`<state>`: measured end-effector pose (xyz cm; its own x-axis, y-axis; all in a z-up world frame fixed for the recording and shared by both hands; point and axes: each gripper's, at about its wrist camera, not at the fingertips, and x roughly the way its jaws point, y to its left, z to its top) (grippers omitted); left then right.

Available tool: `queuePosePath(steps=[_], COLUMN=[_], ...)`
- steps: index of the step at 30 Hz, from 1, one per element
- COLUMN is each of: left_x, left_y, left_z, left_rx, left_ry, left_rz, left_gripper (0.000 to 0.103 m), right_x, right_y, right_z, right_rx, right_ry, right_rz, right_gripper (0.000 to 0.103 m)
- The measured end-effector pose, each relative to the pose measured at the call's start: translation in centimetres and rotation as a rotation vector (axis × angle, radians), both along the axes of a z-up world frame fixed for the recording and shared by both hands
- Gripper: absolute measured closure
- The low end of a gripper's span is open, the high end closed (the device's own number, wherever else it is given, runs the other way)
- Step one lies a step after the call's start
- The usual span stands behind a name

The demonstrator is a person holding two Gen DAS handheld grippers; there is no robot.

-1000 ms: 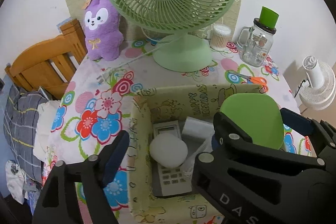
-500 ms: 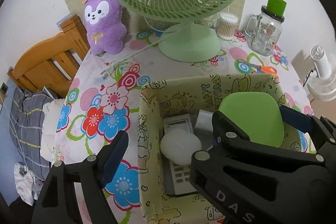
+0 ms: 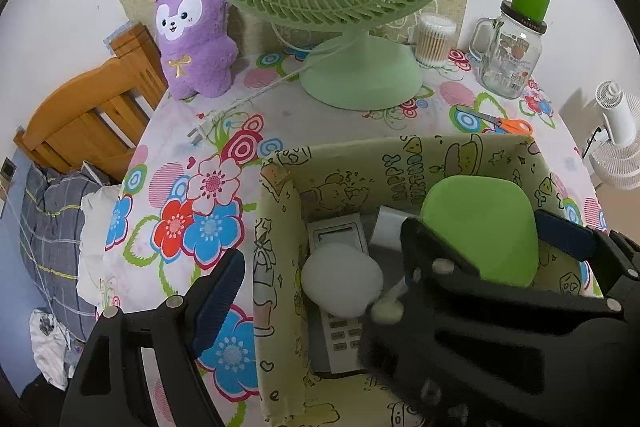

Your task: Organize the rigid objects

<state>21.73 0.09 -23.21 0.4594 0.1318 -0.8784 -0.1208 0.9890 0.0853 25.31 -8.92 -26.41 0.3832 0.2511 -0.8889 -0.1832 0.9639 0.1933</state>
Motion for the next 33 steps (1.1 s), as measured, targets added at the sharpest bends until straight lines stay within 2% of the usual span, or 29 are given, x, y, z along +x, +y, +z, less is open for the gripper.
queuePosePath(steps=[6, 13, 33], left_x=[-0.7, -2.1, -7.4], left_y=[0.0, 0.0, -0.7], left_z=[0.9, 2.4, 5.0], left_rx=[-0.006, -0.014, -0.053], left_ry=[-0.018, -0.054, -0.109], left_rz=[-0.012, -0.021, -0.062], left_gripper=[0.019, 0.019, 0.019], right_x=[-0.7, -2.0, -8.0], right_y=[0.0, 0.2, -0.9], right_z=[0.9, 2.7, 6.0], right_rx=[0.009, -0.008, -0.051], right_ry=[-0.003, -0.052, -0.127], right_rz=[-0.005, -0.003, -0.046], right_gripper=[0.000, 0.000, 0.000])
